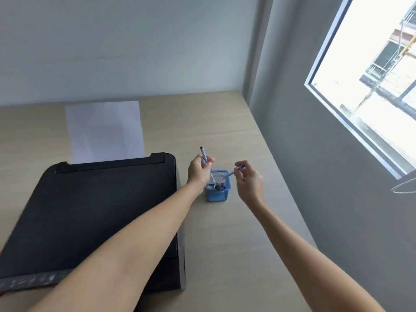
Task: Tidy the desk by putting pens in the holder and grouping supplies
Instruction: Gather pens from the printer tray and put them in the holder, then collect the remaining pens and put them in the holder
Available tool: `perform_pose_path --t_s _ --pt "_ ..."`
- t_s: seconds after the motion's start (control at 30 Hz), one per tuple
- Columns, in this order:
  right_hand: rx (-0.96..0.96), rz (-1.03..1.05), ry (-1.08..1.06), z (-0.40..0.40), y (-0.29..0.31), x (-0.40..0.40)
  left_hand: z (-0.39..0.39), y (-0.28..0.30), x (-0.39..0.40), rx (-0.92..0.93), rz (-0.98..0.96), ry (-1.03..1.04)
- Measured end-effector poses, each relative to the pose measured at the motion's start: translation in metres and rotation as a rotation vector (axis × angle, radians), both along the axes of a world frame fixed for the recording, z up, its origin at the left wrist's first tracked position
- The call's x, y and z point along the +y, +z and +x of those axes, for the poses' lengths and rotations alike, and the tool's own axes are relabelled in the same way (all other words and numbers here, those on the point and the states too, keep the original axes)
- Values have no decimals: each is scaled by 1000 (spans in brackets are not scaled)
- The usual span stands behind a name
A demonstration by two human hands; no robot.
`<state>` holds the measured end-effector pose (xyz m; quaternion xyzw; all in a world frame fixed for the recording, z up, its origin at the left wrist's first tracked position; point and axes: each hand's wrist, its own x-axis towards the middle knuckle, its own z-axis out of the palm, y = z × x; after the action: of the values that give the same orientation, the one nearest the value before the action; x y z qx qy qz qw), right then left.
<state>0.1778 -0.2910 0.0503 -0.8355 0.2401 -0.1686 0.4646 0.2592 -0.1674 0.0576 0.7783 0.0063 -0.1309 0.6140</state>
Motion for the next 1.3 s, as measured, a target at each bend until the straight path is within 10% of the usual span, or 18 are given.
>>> perform_pose_path --t_s 0.53,0.83,1.3 --pt "21 -70 83 10 25 31 -5 30 39 50 -53 -56" --pt "-85 -148 293 -7 98 155 -81 131 231 97 -180 -222" --pt "-68 -202 769 -93 77 420 -201 -38 536 439 565 41"
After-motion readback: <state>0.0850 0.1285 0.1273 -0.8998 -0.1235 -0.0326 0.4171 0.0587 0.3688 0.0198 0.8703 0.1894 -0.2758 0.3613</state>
